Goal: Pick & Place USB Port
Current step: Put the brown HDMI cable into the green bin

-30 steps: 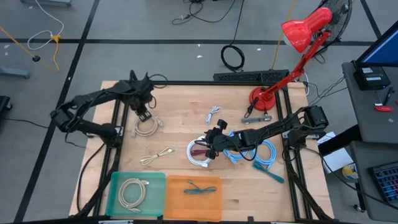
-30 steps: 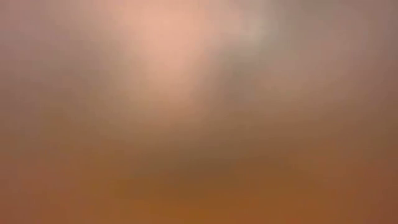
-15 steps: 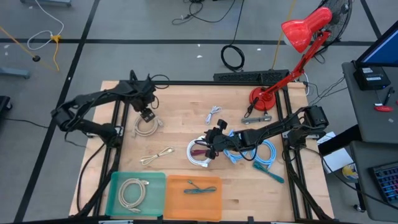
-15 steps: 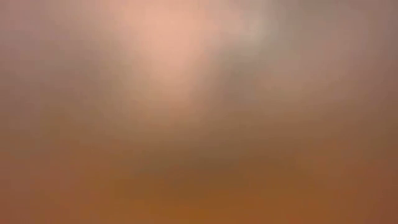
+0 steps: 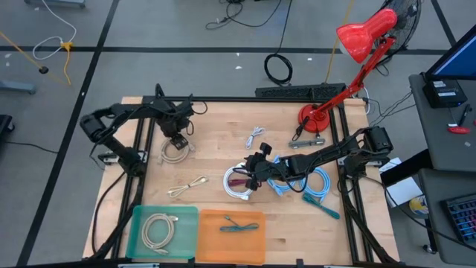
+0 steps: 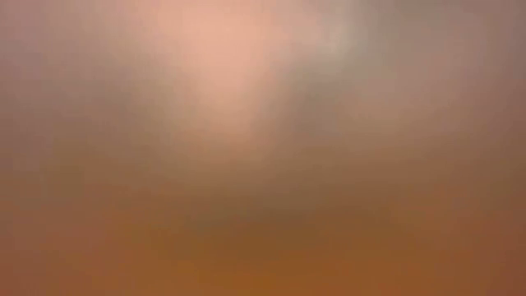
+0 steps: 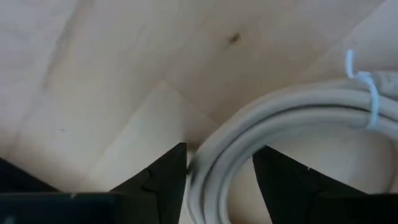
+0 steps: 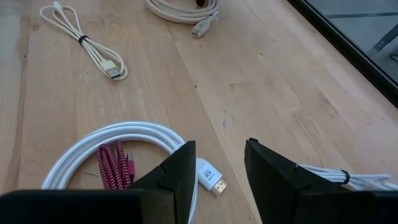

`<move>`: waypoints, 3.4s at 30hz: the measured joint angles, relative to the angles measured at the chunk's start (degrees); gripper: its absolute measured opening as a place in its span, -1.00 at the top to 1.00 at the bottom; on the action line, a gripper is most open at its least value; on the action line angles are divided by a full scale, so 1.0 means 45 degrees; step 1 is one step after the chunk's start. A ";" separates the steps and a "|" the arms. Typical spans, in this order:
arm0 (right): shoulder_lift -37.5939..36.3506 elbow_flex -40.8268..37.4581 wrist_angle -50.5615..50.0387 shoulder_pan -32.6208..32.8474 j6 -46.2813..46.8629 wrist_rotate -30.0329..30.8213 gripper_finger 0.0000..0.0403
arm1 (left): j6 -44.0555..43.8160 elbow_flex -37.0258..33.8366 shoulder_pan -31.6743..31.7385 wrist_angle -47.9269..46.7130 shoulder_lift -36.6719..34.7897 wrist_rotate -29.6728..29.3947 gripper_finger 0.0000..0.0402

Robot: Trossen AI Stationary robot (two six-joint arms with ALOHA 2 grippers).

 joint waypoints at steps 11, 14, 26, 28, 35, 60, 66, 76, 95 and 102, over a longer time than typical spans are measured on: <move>0.0000 0.0000 -0.0023 0.0000 0.0033 0.0005 0.35 | -0.1672 -0.0015 -0.0017 0.0771 0.0093 0.0147 0.83; 0.0000 0.0000 -0.0009 0.0000 0.0049 0.0007 0.35 | -0.2653 -0.0081 -0.0209 0.1409 -0.0376 -0.0933 0.83; 0.0000 0.0000 0.0105 0.0000 0.0068 0.0005 0.35 | -0.5544 -0.0041 -0.2799 0.2158 -0.3149 -0.1555 0.83; 0.0000 0.0000 0.0116 0.0000 0.0068 0.0005 0.35 | -0.5761 -0.0041 -0.3375 0.1967 -0.3602 -0.1454 0.83; 0.0000 0.0000 0.0127 -0.0001 0.0064 0.0005 0.35 | -0.6393 -0.0041 -0.5956 0.2135 -0.5307 -0.1216 0.83; 0.0000 0.0000 -0.0029 -0.0057 0.0219 0.0005 0.35 | -2.1575 -0.0017 -1.8363 0.1347 -0.6750 0.0142 0.83; 0.0000 0.0000 -0.0028 -0.0260 0.0233 -0.0006 0.35 | -2.3651 0.0679 -2.0394 0.2495 -0.5161 -0.0860 0.83; 0.0000 0.0000 -0.0025 -0.0267 0.0233 -0.0044 0.35 | -2.5068 0.2314 -2.1268 0.1189 -0.2051 0.0011 0.83; 0.0000 0.0000 0.0024 -0.0282 0.0044 -0.0042 0.35 | -2.5750 0.2008 -2.1096 -0.0452 -0.1748 0.0591 0.83; 0.0000 0.0000 0.0019 -0.0282 0.0000 -0.0041 0.35 | -2.5667 0.2008 -2.1080 -0.0439 -0.1137 0.1466 0.83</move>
